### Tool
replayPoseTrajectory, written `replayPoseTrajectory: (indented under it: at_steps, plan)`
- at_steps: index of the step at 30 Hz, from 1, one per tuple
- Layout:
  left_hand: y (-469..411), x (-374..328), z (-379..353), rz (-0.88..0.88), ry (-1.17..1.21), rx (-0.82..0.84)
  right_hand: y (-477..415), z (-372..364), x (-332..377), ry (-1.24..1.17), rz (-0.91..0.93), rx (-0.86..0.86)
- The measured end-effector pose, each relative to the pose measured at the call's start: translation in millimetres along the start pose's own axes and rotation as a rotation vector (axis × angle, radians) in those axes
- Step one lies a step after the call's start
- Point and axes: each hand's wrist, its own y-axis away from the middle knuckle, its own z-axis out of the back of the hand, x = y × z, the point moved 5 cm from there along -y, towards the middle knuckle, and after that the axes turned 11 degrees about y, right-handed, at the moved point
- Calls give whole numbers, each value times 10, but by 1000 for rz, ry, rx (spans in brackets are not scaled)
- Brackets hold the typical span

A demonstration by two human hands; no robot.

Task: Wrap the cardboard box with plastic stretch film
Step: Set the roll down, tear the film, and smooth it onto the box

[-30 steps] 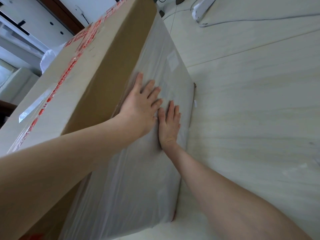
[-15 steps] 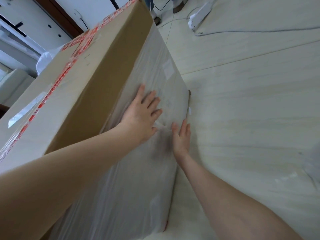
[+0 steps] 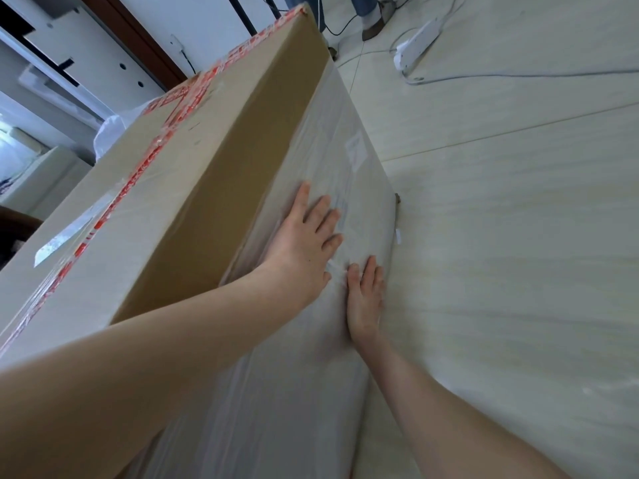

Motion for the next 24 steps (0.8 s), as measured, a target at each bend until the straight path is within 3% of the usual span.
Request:
replayPoseTrajectory:
  at_steps: [8, 13, 18, 24]
  plan:
    - [56, 37, 59, 16, 52, 21, -42, 109, -3, -78, 67, 114]
    - [93, 153, 375, 47, 349, -117, -63, 494, 7, -126, -62, -112]
    - [197, 230, 492, 20, 229, -158, 162, 590, 323, -74, 130, -221]
    - [283, 136, 269, 1, 52, -39, 350, 319, 531, -48, 186, -32]
